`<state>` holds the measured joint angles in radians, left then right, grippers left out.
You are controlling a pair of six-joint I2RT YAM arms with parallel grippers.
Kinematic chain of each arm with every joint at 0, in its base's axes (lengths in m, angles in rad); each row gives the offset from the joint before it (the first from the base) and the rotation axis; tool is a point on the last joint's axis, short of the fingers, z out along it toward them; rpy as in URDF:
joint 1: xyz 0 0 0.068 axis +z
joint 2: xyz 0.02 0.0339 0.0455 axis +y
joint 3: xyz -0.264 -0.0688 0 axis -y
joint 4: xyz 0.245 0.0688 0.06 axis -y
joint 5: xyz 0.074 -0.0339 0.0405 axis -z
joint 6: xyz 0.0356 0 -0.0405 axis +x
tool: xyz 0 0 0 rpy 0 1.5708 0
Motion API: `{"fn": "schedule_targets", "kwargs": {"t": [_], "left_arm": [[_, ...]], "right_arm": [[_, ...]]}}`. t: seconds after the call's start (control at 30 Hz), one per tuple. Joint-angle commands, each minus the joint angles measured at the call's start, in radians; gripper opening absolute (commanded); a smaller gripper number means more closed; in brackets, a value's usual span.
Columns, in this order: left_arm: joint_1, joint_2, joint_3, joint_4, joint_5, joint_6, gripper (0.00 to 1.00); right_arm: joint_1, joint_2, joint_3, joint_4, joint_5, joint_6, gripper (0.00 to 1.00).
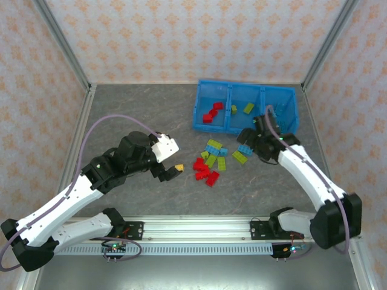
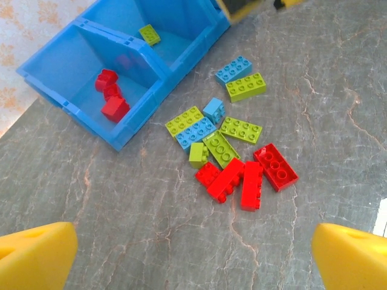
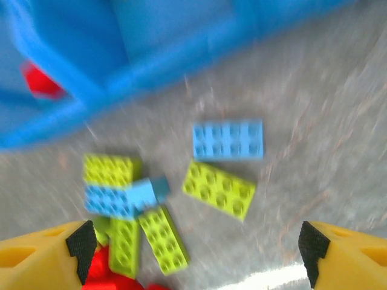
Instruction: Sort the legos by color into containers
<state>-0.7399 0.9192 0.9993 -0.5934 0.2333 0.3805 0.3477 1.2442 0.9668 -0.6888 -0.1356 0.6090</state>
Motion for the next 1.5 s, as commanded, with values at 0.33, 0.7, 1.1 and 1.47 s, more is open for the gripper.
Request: {"fn": "schedule_targets", "kwargs": {"t": [0.33, 0.7, 1.1, 1.47], "left_arm": [[0.002, 0.030, -0.005, -0.012, 0.045, 0.040, 1.00], [0.002, 0.048, 0.002, -0.024, 0.053, 0.044, 1.00], [0.003, 0.050, -0.002, -0.021, 0.064, 0.044, 1.00], [0.004, 0.073, 0.002, -0.032, 0.037, 0.045, 1.00]], "right_arm": [[0.044, 0.347, -0.039, 0.140, 0.050, 0.134, 0.94], [0.037, 0.423, -0.092, 0.207, -0.016, 0.163, 0.72], [0.031, -0.025, -0.112, 0.121, 0.105, 0.200, 0.54], [-0.175, 0.428, 0.430, 0.161, 0.021, 0.064, 0.52]]}}
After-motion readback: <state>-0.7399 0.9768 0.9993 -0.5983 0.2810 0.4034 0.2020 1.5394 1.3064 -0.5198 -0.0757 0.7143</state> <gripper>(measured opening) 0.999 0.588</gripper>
